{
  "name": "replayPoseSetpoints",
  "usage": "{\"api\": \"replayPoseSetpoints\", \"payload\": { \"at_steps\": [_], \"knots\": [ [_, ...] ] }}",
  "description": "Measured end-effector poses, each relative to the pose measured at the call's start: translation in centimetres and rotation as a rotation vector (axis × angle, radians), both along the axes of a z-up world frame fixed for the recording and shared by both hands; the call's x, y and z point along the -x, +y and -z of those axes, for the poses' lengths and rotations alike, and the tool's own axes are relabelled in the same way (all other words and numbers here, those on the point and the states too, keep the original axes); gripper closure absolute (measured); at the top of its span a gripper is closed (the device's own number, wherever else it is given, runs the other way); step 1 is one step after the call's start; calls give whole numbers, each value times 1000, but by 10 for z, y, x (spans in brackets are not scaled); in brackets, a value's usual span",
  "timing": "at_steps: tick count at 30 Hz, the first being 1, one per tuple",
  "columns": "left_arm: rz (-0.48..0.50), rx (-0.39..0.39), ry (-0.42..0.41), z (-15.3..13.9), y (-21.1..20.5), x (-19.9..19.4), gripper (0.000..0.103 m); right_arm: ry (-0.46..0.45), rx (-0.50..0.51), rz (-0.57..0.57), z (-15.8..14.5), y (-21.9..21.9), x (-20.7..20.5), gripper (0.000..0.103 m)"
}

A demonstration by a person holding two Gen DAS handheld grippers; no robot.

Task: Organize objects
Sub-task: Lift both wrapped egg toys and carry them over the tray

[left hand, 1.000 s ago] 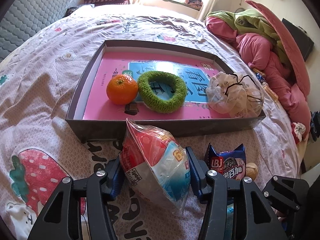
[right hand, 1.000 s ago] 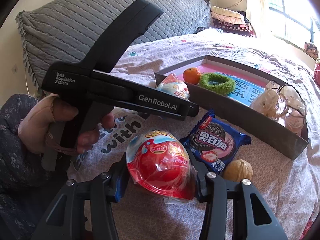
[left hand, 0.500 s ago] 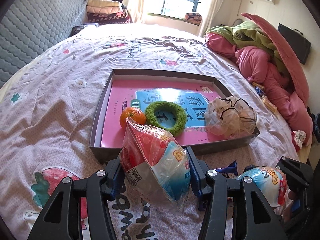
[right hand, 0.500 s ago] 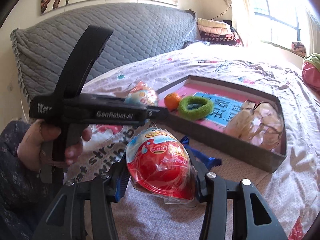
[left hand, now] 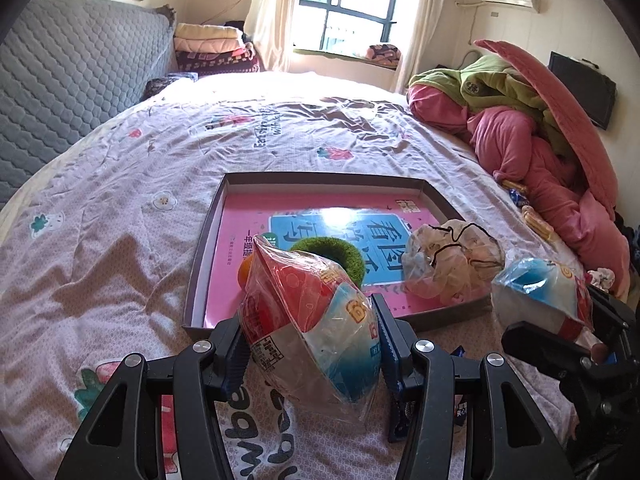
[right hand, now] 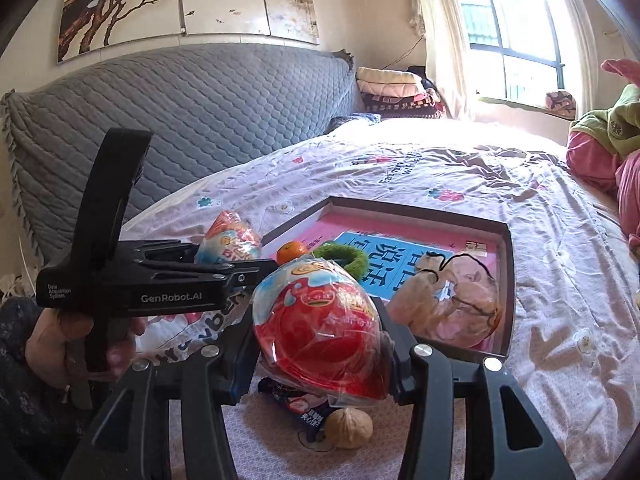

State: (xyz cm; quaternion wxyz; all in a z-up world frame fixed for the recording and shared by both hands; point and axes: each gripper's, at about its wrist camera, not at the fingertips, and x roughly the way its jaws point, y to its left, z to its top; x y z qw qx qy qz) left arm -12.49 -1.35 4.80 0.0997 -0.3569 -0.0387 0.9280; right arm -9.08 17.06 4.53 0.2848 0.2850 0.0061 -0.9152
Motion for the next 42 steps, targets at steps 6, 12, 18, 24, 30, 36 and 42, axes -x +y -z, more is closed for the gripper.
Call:
{"api": "replayPoseSetpoints", "payload": {
  "at_steps": [6,12,18,24,30,36,42],
  "knots": [
    [13,8,47,-9,11,-1,47,30,46,49,-14,14,5,52],
    [17,13,75,-14,19,4,47,43,67,78,-21,18,10,52],
    [-2,23,87,-16,22,12,47,59,72,102,-24,13,17,52],
    [-14,9,99,-19,21,18,47,66,100,129,-26,14,25,52],
    [-15,7,115,-22,23,23,47,67,119,151,-26,15,35,52],
    [-21,12,111,-20,24,29,47,60,122,170,-22,16,43,52],
    [-36,9,107,-17,19,38,47,50,134,185,-20,18,51,52]
  ]
}}
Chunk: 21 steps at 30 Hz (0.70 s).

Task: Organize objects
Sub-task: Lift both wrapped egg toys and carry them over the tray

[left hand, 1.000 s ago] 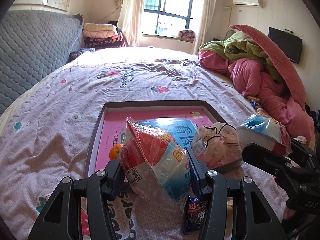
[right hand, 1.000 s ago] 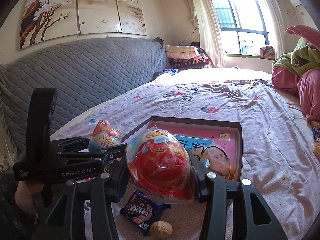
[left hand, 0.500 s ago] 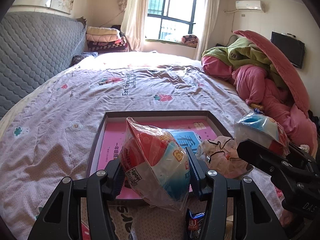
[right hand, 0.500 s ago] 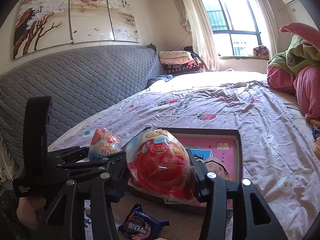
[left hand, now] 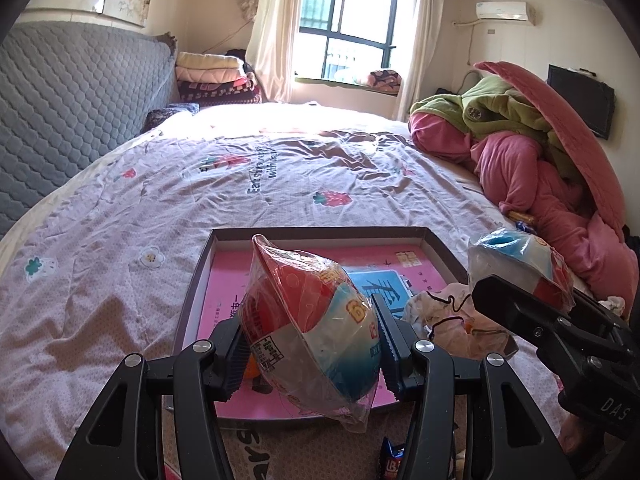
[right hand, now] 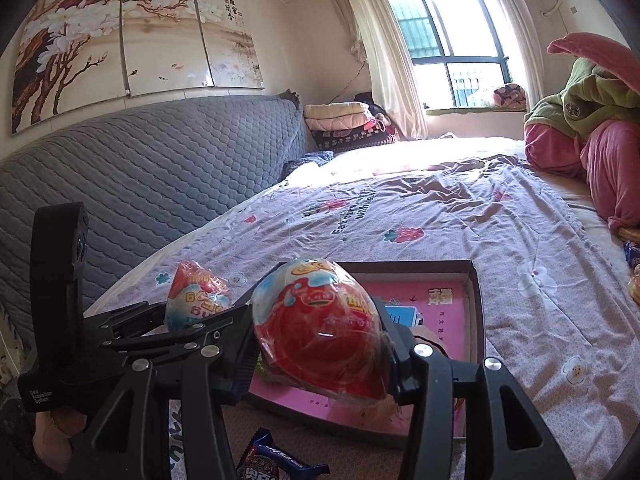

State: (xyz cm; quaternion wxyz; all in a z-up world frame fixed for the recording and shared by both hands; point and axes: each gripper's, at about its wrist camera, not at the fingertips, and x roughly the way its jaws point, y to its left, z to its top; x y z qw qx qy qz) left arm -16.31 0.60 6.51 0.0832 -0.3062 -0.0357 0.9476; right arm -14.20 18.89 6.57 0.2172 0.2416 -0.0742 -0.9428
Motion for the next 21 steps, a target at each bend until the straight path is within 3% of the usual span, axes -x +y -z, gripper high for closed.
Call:
{"api": "replayPoseSetpoints", "payload": {
  "at_steps": [12,21],
  "knots": [
    [-78,-29,-3,2,-23,18,47,-12,-46,14,7,-4,9,52],
    [-52,12,-28,14,-12,22,47,-54,-72,-6,17,-7,10,52]
  ]
}}
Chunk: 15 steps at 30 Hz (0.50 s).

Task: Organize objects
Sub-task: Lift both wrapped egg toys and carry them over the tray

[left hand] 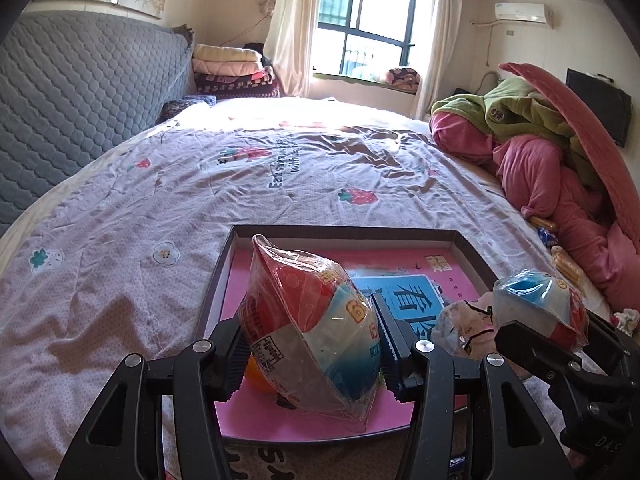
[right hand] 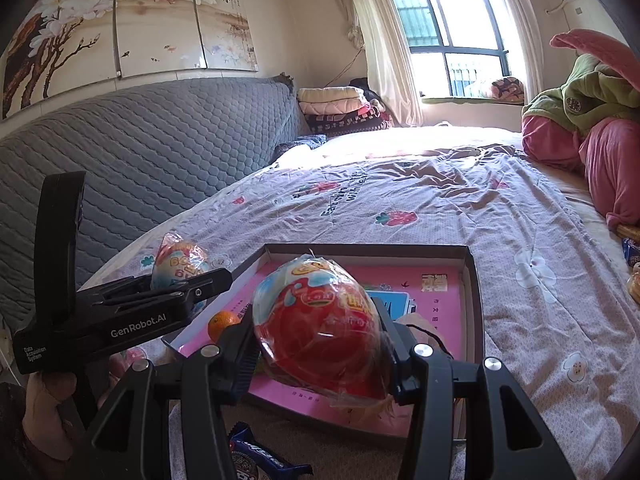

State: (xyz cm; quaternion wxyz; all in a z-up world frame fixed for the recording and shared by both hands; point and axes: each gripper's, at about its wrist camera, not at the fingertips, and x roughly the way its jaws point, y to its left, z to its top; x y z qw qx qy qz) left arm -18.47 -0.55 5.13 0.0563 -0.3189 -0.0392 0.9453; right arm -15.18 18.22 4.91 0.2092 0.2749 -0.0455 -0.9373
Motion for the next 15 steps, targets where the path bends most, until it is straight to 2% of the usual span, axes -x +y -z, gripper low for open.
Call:
{"api": "replayPoseSetpoints", "payload": {
  "at_steps": [15],
  "knots": [
    [58,57,-70,25,15,4,47,-77,-64,-46,24,-14,4,52]
  ]
}}
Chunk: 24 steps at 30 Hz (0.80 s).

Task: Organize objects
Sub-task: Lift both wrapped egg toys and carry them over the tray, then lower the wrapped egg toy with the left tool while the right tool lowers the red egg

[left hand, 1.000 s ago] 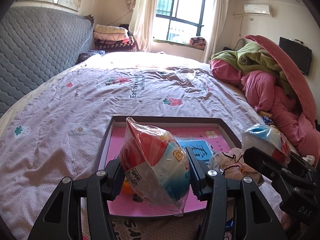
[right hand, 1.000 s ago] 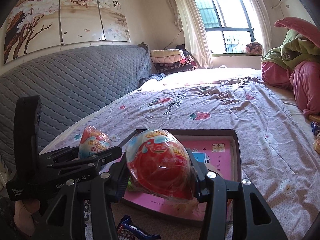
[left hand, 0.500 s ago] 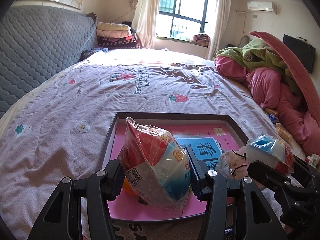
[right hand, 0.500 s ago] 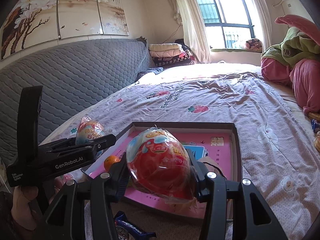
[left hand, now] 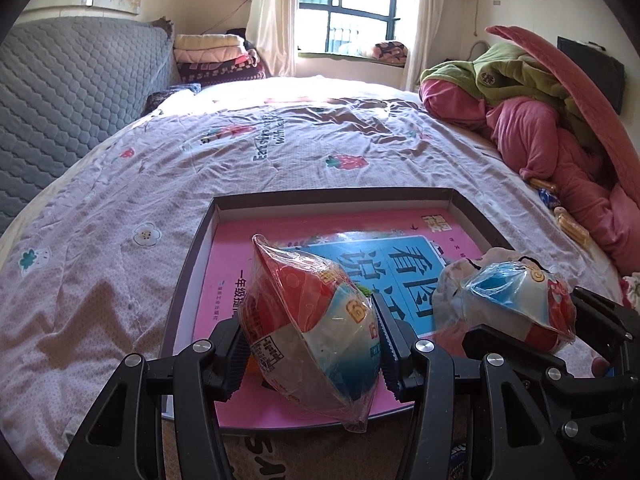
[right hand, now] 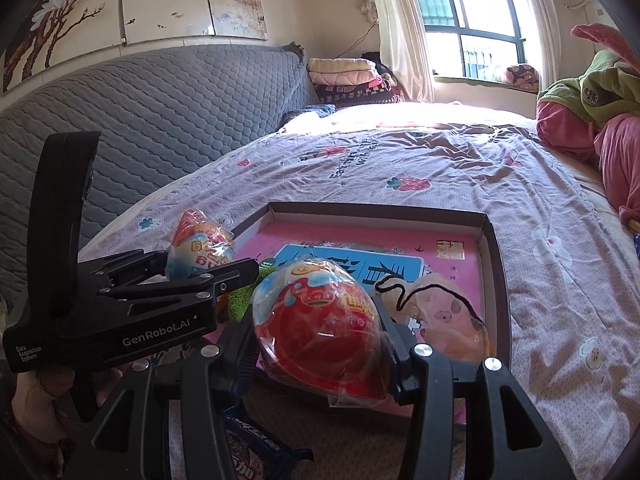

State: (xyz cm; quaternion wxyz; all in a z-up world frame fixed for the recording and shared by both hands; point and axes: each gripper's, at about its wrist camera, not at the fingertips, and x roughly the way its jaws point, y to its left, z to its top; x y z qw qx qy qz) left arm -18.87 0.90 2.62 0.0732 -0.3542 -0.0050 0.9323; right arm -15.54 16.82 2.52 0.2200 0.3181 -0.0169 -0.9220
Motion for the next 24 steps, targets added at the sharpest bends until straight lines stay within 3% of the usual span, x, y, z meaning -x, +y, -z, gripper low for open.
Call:
{"api": "replayPoseSetpoints", "payload": {
  "at_steps": [24],
  "knots": [
    [52,-6,-12,6,21,-2,47,-29,-37,59,15,13,18,52]
  ]
}}
